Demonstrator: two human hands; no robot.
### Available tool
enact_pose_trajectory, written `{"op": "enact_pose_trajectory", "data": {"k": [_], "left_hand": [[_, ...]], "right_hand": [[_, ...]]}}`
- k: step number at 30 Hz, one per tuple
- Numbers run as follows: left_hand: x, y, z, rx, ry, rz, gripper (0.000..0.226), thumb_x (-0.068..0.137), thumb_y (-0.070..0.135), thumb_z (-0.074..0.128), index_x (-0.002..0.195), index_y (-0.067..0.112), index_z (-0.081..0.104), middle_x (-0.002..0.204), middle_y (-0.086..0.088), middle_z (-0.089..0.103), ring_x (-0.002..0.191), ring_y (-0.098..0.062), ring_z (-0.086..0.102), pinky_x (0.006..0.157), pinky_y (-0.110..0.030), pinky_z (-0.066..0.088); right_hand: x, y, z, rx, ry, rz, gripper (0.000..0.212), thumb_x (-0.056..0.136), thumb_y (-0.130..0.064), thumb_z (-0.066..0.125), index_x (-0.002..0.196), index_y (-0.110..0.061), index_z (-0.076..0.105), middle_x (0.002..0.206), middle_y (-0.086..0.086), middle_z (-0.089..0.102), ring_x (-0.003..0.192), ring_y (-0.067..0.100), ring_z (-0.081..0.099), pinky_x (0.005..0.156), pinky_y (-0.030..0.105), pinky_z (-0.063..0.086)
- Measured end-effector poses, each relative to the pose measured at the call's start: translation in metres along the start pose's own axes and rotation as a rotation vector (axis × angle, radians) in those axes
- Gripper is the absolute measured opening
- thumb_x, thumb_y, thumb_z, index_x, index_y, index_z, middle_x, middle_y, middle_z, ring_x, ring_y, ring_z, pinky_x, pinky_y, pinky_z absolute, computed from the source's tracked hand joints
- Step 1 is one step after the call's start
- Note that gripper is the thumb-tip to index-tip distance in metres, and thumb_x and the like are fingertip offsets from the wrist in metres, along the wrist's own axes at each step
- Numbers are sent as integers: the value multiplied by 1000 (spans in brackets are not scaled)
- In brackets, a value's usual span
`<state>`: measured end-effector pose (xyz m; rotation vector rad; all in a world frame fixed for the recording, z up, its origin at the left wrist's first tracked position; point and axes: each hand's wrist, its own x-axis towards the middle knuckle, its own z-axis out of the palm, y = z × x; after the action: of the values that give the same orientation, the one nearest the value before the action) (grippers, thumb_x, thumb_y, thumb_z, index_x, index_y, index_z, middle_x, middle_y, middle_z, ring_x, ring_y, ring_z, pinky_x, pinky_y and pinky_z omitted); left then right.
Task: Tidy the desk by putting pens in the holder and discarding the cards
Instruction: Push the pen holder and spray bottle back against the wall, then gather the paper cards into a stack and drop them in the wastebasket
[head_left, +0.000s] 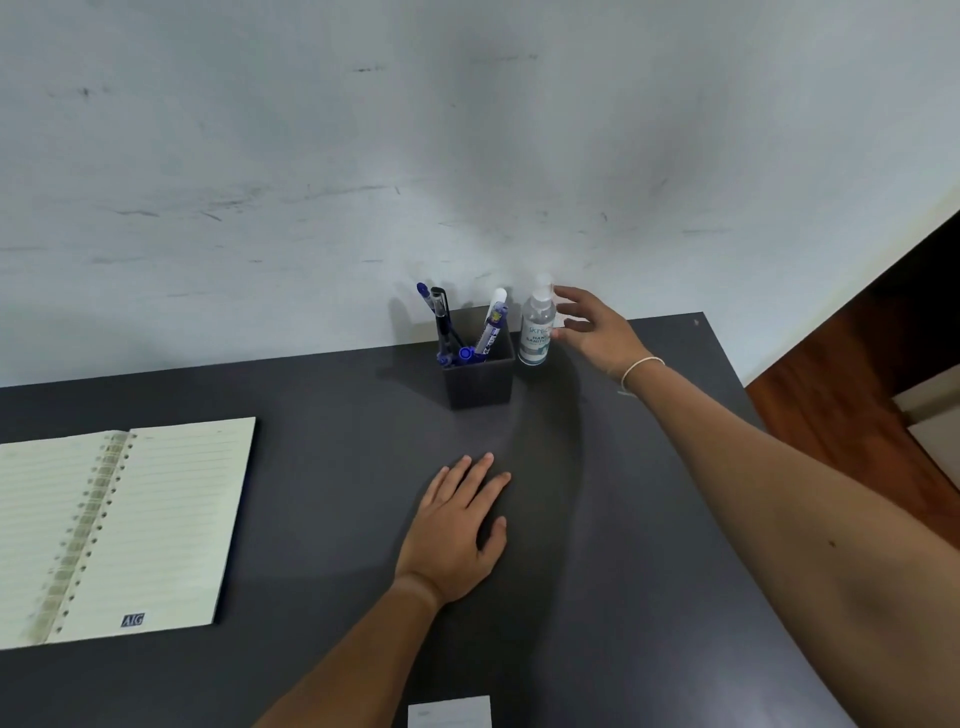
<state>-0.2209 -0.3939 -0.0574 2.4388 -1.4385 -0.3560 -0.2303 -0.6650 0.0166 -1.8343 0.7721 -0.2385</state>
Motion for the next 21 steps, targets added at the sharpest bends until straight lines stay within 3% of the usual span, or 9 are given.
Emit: {"op": "enact_pose_trajectory", "data": {"k": [6,11,17,21], "left_hand": [[0,0,-1,4,-21,-4,57,89,46,22,144,32,29,157,9,19,146,-12,10,116,-25,-6],[0,0,0,19,-26,11,61,87,47,20,144,30,32,156,6,23,145,-16,15,117,-28,-2],[-2,0,0,41,-39,26,65,85,49,15,143,26,34,156,2,26,145,-21,19,118,-32,5],[-5,6,-7,61,-140,-7,53,97,36,31,147,22,25,159,0,16,147,-22,11,120,-34,8]], "right_hand": [[-26,16,-8,5,74,41,49,83,-13,64,128,-27,50,129,8,56,117,22,56,103,31,42],[-63,32,-4,24,123,76,46,84,-12,64,127,-20,52,128,10,57,111,20,56,100,30,43],[-121,48,12,75,165,125,42,83,-12,66,124,-17,56,127,10,58,117,23,55,101,31,43],[-158,53,26,96,171,140,40,83,-14,66,122,-18,58,126,7,59,119,21,54,98,26,41]]}}
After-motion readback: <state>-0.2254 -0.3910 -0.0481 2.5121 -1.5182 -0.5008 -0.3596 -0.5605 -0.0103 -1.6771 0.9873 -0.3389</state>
